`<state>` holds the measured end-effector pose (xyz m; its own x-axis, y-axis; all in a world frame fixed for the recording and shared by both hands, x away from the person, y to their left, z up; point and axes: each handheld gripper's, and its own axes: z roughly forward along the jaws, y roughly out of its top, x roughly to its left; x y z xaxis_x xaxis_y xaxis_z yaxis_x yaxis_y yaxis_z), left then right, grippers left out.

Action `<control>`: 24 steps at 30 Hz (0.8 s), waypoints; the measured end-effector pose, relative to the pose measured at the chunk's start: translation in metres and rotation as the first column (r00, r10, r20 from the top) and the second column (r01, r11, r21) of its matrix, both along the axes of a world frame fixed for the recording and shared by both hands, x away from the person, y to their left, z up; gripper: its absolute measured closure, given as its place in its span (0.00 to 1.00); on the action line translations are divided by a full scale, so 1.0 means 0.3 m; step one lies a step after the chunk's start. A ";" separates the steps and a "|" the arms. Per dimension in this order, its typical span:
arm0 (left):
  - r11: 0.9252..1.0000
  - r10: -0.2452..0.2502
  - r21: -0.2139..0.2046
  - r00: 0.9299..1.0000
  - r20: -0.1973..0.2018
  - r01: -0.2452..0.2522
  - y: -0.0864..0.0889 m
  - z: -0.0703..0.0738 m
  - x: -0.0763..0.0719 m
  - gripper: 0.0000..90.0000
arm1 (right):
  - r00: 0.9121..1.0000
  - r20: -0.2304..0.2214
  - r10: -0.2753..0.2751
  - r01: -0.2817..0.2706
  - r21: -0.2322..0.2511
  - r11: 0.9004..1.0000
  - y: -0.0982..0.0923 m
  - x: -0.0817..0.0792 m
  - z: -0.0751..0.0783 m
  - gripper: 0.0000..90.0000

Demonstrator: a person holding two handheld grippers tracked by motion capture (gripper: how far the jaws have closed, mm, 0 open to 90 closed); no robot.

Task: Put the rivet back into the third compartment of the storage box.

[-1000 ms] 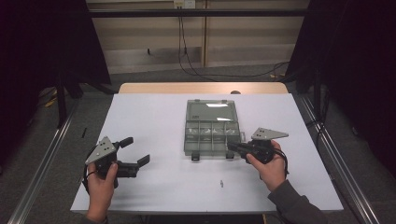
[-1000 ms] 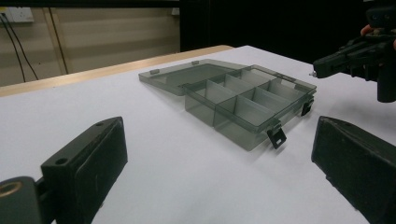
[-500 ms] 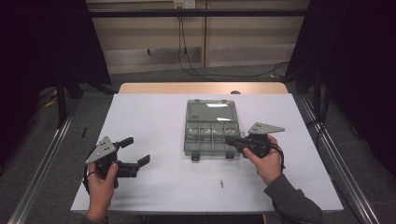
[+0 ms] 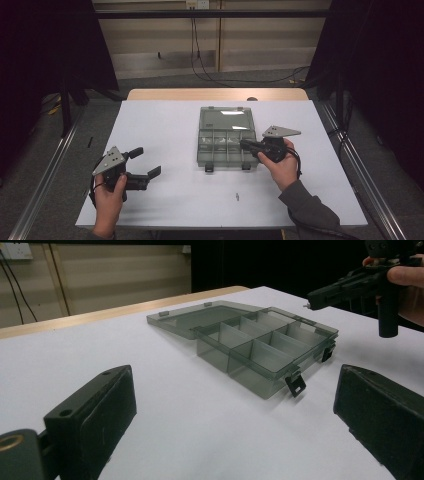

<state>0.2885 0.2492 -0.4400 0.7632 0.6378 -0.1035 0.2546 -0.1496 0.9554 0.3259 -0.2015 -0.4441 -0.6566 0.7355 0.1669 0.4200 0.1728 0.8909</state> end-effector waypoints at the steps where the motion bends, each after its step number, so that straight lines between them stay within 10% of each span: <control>1: 1.000 -0.002 0.004 1.000 0.004 0.002 0.002 0.000 0.001 0.04 | 1.000 -0.001 -0.005 0.005 0.000 1.000 0.000 0.004 0.000 0.98; 24: 1.000 0.001 0.001 1.000 0.004 -0.001 0.005 0.001 0.002 0.04 | 0.998 -0.005 -0.064 0.063 -0.024 0.998 0.020 0.103 -0.013 0.98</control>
<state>0.2891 0.2508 -0.4397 0.7631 0.6386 -0.0996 0.2509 -0.1507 0.9562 0.3568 -0.1954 -0.4479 -0.6075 0.7795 0.1526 0.4363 0.1670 0.8842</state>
